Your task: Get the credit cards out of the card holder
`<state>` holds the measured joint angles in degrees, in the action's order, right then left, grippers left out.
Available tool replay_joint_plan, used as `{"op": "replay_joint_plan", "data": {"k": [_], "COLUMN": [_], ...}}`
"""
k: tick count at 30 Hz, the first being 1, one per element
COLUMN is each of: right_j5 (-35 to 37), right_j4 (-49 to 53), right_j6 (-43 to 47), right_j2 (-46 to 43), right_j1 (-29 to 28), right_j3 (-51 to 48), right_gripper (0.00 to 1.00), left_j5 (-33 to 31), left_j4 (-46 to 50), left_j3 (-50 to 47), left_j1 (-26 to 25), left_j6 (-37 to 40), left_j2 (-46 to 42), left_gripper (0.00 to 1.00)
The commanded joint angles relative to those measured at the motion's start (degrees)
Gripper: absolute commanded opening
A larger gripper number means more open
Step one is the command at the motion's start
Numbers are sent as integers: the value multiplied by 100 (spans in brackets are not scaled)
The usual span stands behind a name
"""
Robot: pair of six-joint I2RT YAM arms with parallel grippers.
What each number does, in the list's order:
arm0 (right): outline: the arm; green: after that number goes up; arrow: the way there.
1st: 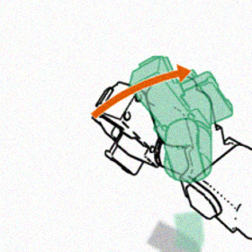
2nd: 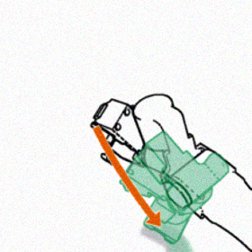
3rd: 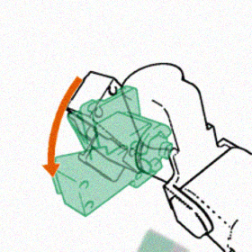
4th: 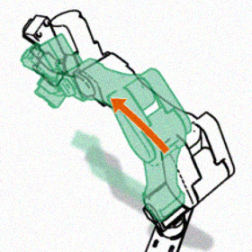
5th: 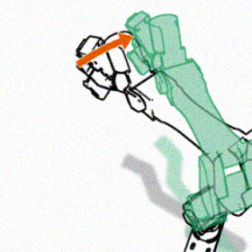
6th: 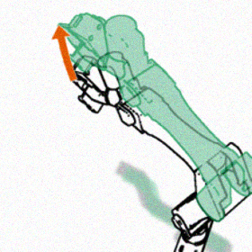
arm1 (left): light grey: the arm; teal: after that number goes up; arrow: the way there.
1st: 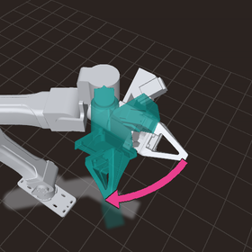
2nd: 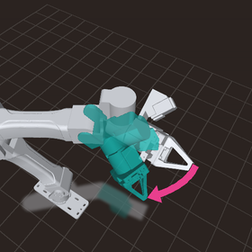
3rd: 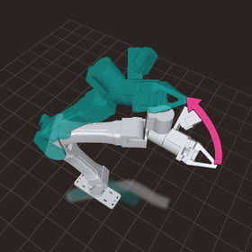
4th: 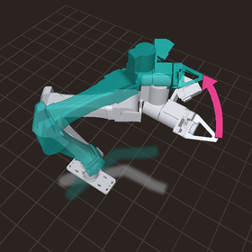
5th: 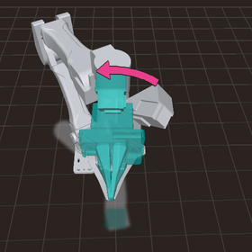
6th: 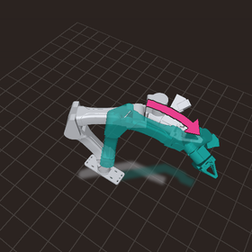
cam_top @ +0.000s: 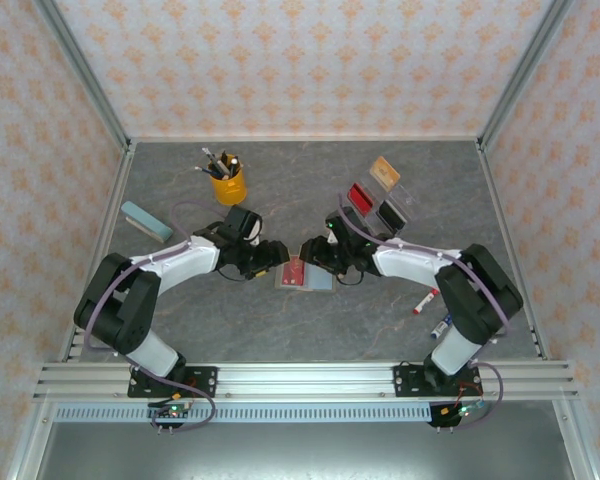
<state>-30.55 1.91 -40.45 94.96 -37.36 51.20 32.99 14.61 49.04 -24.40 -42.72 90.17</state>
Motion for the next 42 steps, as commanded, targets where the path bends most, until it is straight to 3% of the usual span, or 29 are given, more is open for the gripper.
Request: {"op": "replay_joint_plan", "data": {"k": [1,5,14,26,42], "right_j5": [-234,-337,-534,-648,-202], "right_j4": [-259,-289,-372,-680,-373], "right_j6": [-145,-148,-57,-60,106], "right_j2": [281,526,750,827,677], "right_j1": [-38,-25,-26,-25,-16], "right_j3": [228,314,305,85,-12], "right_gripper": [48,44,41,35,38], "left_j5": [99,221,119,-314,-563], "left_j4": [-298,-345,-254,-173,-30], "left_j3": [130,235,534,379,178], "left_j1": [-51,-82,-108,-109,-107], "left_j6": [-105,-101,24,-87,-61], "left_j2": [78,314,788,1081,1205], "left_gripper": [59,44,25,15,9]}}
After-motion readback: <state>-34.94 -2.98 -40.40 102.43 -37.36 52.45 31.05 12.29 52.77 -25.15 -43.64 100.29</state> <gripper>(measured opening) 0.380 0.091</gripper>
